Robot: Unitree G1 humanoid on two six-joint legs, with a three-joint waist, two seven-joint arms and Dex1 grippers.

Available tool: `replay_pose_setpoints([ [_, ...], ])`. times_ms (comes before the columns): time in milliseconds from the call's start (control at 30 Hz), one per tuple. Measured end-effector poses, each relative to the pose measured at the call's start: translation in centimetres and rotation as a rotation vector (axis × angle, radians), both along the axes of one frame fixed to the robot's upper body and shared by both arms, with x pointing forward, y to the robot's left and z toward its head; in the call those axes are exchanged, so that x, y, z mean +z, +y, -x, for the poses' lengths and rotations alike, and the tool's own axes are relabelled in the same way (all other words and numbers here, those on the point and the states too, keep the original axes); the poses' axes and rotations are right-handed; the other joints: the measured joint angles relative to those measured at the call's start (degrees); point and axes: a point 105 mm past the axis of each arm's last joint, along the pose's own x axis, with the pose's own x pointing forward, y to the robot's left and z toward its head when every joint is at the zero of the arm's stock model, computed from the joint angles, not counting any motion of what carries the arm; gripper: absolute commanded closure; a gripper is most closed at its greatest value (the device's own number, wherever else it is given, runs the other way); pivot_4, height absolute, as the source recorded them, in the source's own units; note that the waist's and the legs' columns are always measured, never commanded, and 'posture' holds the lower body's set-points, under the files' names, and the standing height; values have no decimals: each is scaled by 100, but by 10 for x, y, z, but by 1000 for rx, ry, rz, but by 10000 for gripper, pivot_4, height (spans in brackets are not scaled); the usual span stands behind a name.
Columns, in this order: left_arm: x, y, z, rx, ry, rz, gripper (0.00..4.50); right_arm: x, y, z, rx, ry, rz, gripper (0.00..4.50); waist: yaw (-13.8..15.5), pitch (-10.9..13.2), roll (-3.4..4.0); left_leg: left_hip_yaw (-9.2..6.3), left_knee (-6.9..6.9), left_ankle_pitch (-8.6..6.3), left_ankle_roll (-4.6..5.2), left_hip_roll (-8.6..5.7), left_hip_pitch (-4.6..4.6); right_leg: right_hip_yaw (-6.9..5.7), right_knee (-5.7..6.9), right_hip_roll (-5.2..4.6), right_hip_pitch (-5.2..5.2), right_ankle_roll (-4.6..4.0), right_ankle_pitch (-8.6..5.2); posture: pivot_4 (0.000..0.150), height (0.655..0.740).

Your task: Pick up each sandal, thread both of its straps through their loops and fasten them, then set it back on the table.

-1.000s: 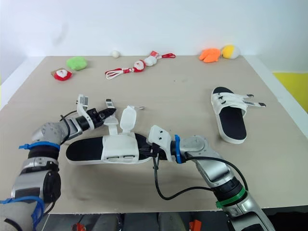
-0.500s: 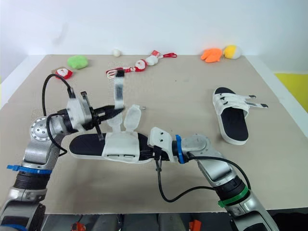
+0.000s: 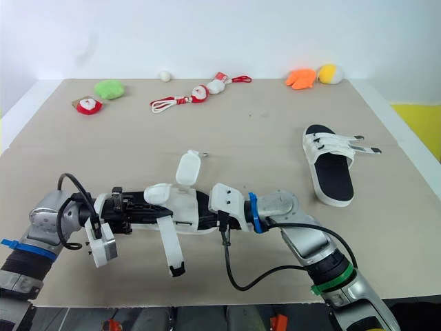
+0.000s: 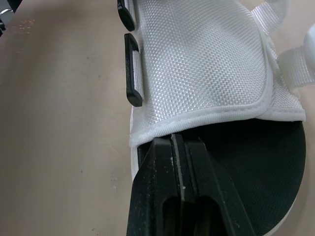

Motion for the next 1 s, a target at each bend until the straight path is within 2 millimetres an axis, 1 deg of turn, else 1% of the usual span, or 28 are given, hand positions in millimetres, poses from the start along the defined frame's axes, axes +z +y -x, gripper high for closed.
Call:
replay_pose_setpoints([
  [67, 2, 3, 3, 18, 19, 15, 27007, 0, 0, 0, 2, 0, 0, 45000, -8, 0, 0, 1, -1, 0, 0, 0, 0, 0, 0, -1, 0, 0, 0, 1500, 7400],
  [100, 3, 5, 5, 27, 32, 26, 21423, 0, 1, 0, 3, 0, -1, 45000, -8, 0, 0, 1, -2, 0, 0, 0, 0, 0, 0, -2, 0, 0, -1, 1500, 7400],
  [133, 4, 8, 8, 47, 57, 43, 16760, 0, 2, 0, 6, 1, -5, 45000, -22, 0, 0, 2, -5, -1, 1, 2, 0, 0, 0, -1, -2, 0, -1, 1500, 7400],
  [167, 4, 12, 12, 77, 91, 58, 10785, 0, 3, 1, 8, 0, -10, 45000, -45, 0, 0, 2, -11, -1, 1, 3, 2, 1, 0, -1, -3, -1, -3, 1500, 7400],
  [200, 4, 16, 14, 99, 111, 65, 7331, 0, 3, 1, 10, -1, -12, 45000, -45, 0, 1, 1, -15, -1, 1, 3, 4, 0, 0, -2, -2, -1, -5, 1500, 7400],
  [233, 5, 20, 16, 129, 141, 86, 2893, 0, 5, 1, 13, -2, -16, 45000, -47, 0, 1, 1, -19, -1, 1, 4, 6, -1, 1, -1, -4, -5, -7, 1500, 7400],
  [267, 3, 24, 20, 163, 183, 104, 513, 0, 6, 2, 16, -2, -20, 45000, -68, 0, 0, 3, -25, -1, 1, 7, 9, -1, 0, 0, -4, -7, -8, 1500, 7400],
  [333, -7, 30, 32, 251, 363, 162, 513, -2, 6, 1, 14, 0, -18, 45000, -102, 0, 1, 5, -37, -1, 1, 5, 15, -1, 1, -6, -2, -9, -16, 1500, 7400],
  [367, -11, 30, 33, 288, 449, 201, 513, -2, 6, 0, 14, -1, -19, 45000, -111, 1, 0, 3, -38, -1, 1, 4, 15, -3, 1, -5, -2, -10, -17, 1500, 7400],
  [400, -12, 30, 33, 300, 476, 215, 513, -2, 6, 0, 15, -2, -19, 45000, -105, 1, -1, -1, -38, -1, 1, 4, 15, -7, 1, -5, 0, -10, -17, 1500, 7400],
  [467, -3, 32, 29, 362, 589, 332, 513, -2, 7, -1, 16, -1, -23, 45000, -99, 4, -8, -5, -35, 1, 4, 8, 14, -14, 2, -3, 0, -27, -27, 1500, 7400],
  [533, 3, 36, 28, 404, 682, 402, 513, -2, 9, -1, 14, 13, -31, 45000, -120, 4, -8, -1, -35, 2, 5, 8, 18, -12, 2, -3, 0, -28, -27, 1500, 7400],
  [667, -17, 54, 24, 546, 966, 469, 513, -2, 10, -2, 9, 26, -31, 45000, -149, 6, -6, 1, -41, 2, 5, 11, 24, -11, 3, 2, -1, -34, -31, 1500, 7400],
  [733, -19, 65, 19, 610, 1078, 508, 513, -3, 11, -4, 4, 33, -32, 45000, -149, 5, -8, 0, -41, 2, 5, 14, 24, -12, 3, 5, -1, -35, -31, 1500, 7400],
  [767, -18, 69, 18, 626, 1115, 524, 513, -3, 11, -4, 3, 34, -32, 45000, -149, 5, -8, 0, -41, 2, 5, 15, 24, -12, 4, 5, -2, -35, -31, 1500, 7400],
  [800, -16, 76, 14, 653, 1201, 561, 513, -3, 11, -4, 2, 35, -32, 45000, -150, 5, -8, 0, -41, 2, 5, 15, 24, -12, 4, 6, -2, -35, -31, 1500, 7400],
  [833, -14, 79, 13, 658, 1235, 576, 513, -3, 11, -4, 2, 35, -32, 45000, -151, 5, -8, 0, -41, 2, 5, 15, 25, -12, 4, 5, -2, -35, -31, 1500, 7400],
  [867, -11, 82, 12, 654, 1356, 596, 513, -3, 11, -4, 2, 36, -33, 45000, -156, 7, -16, 0, -40, 2, 5, 19, 24, -13, 6, 8, -4, -36, -32, 1500, 7400],
  [933, -2, 86, 13, 636, 1510, 625, 513, -3, 11, -4, 2, 37, -34, 45000, -159, 8, -17, 1, -41, 1, 5, 22, 24, -14, 7, 9, -6, -38, -33, 1500, 7400],
  [967, 4, 87, 16, 606, 1604, 632, 513, -3, 12, -3, 3, 37, -36, 45000, -160, 9, -20, 1, -42, 1, 4, 23, 24, -15, 9, 10, -8, -41, -35, 1500, 7400],
  [1000, 10, 86, 23, 571, 1717, 597, 513, -2, 12, -3, 4, 38, -37, 45000, -162, 9, -25, 2, -45, 1, 4, 26, 23, -15, 9, 13, -13, -42, -35, 1500, 7400],
])
